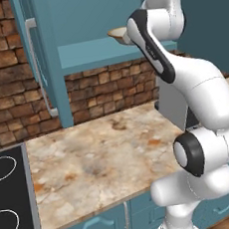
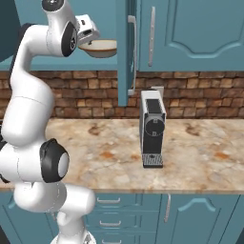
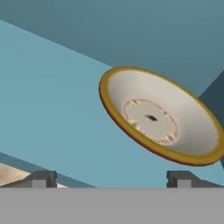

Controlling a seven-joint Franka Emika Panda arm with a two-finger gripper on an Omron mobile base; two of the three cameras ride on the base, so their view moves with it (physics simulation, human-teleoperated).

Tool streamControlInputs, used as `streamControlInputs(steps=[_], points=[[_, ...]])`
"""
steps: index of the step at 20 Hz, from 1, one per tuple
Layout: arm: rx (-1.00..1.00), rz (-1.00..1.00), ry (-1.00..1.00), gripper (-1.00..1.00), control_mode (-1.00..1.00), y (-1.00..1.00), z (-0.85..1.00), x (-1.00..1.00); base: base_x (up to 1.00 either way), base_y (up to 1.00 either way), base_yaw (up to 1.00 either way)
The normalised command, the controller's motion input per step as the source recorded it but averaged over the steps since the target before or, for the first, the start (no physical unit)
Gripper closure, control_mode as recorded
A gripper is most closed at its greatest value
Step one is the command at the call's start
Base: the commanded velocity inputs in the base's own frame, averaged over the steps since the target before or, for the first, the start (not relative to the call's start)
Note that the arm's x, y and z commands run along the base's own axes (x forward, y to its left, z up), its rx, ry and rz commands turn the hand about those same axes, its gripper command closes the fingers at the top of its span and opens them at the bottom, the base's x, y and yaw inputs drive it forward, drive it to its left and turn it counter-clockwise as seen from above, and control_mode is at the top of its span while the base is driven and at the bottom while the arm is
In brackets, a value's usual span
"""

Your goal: Move the bowls from the cabinet to the plates on the dining table.

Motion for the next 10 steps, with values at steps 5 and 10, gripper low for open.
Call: streamControlInputs(steps=[5,10], points=[[-0.07,0.08,0.0,-1.0,-1.0,0.0,0.0,0.21,0.0,0.0,0.0],[-0.1,0.01,0.02,-1.0,-1.0,0.0,0.0,0.25,0.0,0.0,0.0]])
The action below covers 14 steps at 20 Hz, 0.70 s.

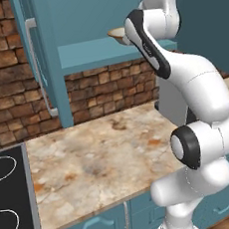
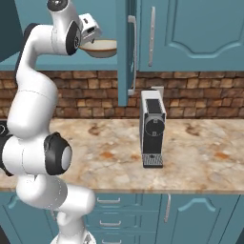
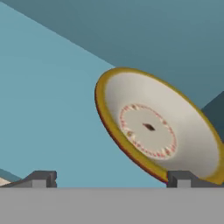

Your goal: Move the bowls from the cabinet to the plates on the dining table.

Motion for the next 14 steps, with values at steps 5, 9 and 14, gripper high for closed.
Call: streamControlInputs(steps=[5,9,14], points=[[-0.08,0.0,0.06,-1.0,-1.0,0.0,0.0,0.37,0.0,0.0,0.0],[-0.03,0.0,0.07,-1.0,-1.0,0.0,-0.05,0.39,0.0,0.0,0.0],[-0.03,0.0,0.06,-1.0,-1.0,0.0,-0.24,0.33,0.0,0.0,0.0]])
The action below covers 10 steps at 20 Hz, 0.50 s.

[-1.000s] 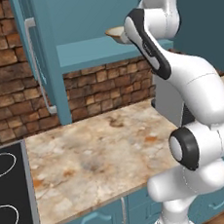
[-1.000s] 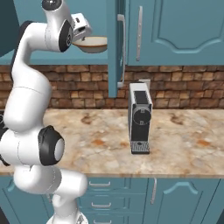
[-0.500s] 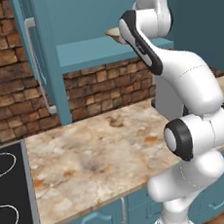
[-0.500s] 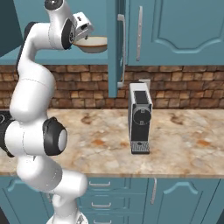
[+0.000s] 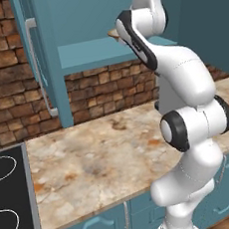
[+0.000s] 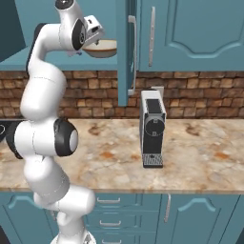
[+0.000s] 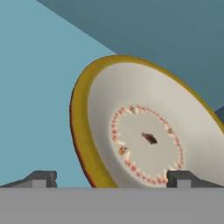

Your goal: Move the bowls from the cabinet to the plates on the dining table.

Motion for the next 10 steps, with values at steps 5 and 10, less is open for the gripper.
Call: streamControlInputs(steps=[5,10], points=[[-0.03,0.0,0.02,-1.0,-1.0,0.0,-0.06,0.38,0.0,0.0,0.0],[-0.03,0.0,0.04,-1.0,-1.0,0.0,-0.12,0.29,0.0,0.0,0.0]])
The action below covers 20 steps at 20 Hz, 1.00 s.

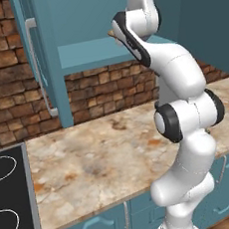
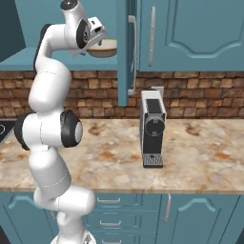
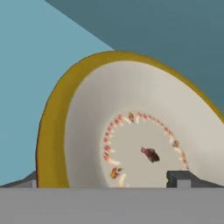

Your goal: Move the bowls from the cabinet to the plates on the dining table.

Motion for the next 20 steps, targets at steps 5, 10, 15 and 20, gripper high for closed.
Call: streamControlInputs(steps=[5,10,15,20], points=[[-0.01,0.0,0.02,1.0,-1.0,0.0,-0.04,0.05,0.0,0.0,0.0],[0.0,0.0,0.0,1.0,-1.0,0.0,0.0,0.0,0.0,0.0,0.0],[0.0,0.0,-0.02,1.0,-1.0,0.0,0.0,-0.15,0.0,0.0,0.0],[0.0,0.0,-0.11,1.0,-1.0,0.16,0.0,-0.53,0.0,0.0,0.0]])
